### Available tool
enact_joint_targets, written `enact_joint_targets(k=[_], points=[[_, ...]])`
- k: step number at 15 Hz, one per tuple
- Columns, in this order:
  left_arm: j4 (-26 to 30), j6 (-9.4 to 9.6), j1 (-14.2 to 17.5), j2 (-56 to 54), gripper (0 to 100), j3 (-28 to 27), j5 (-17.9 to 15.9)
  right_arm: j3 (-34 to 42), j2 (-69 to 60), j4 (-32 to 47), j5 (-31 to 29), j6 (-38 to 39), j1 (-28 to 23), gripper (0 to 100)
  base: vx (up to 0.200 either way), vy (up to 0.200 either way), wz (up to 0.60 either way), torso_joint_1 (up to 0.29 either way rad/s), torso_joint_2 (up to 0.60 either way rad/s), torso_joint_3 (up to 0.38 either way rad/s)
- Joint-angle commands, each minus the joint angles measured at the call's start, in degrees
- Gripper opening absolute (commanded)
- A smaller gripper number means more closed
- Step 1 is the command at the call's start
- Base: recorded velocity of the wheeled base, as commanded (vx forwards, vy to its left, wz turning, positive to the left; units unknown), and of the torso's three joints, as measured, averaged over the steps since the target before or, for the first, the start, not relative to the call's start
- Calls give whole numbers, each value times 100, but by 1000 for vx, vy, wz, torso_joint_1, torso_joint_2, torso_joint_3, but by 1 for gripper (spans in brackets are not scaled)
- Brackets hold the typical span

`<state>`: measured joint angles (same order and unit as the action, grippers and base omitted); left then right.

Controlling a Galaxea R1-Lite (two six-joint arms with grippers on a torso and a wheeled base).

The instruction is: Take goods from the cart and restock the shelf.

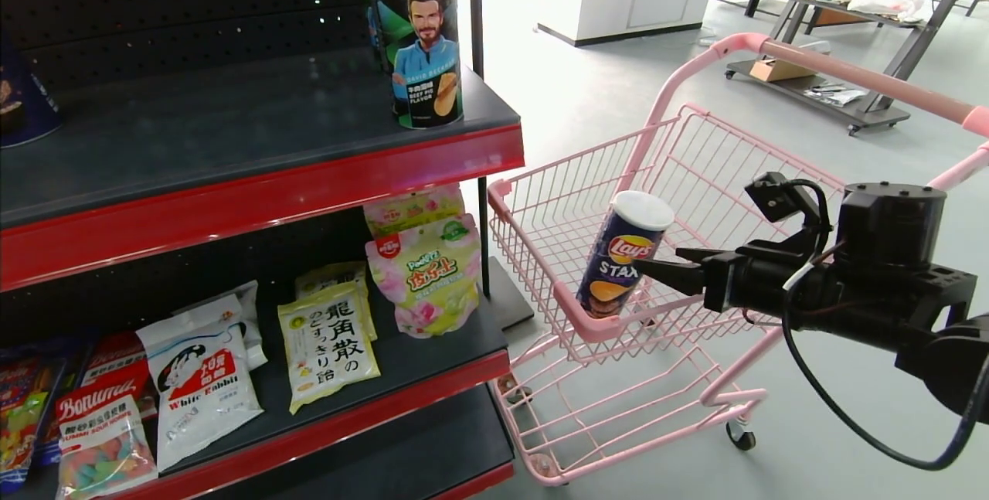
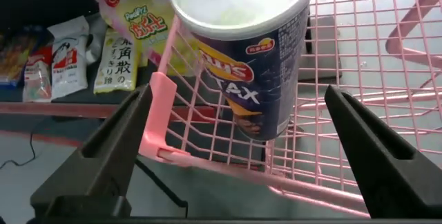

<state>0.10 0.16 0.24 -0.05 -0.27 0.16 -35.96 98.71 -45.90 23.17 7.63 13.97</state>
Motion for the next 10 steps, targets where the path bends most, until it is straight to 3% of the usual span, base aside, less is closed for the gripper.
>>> enact_joint_targets(k=[1, 10], points=[[-1, 2, 2, 5, 100, 0, 2, -245, 351, 2, 3, 2, 0, 100, 0, 0, 0, 0, 0, 0], [-1, 2, 2, 5, 100, 0, 2, -1440, 1537, 2, 398, -262, 27, 100, 0, 0, 0, 0, 0, 0]])
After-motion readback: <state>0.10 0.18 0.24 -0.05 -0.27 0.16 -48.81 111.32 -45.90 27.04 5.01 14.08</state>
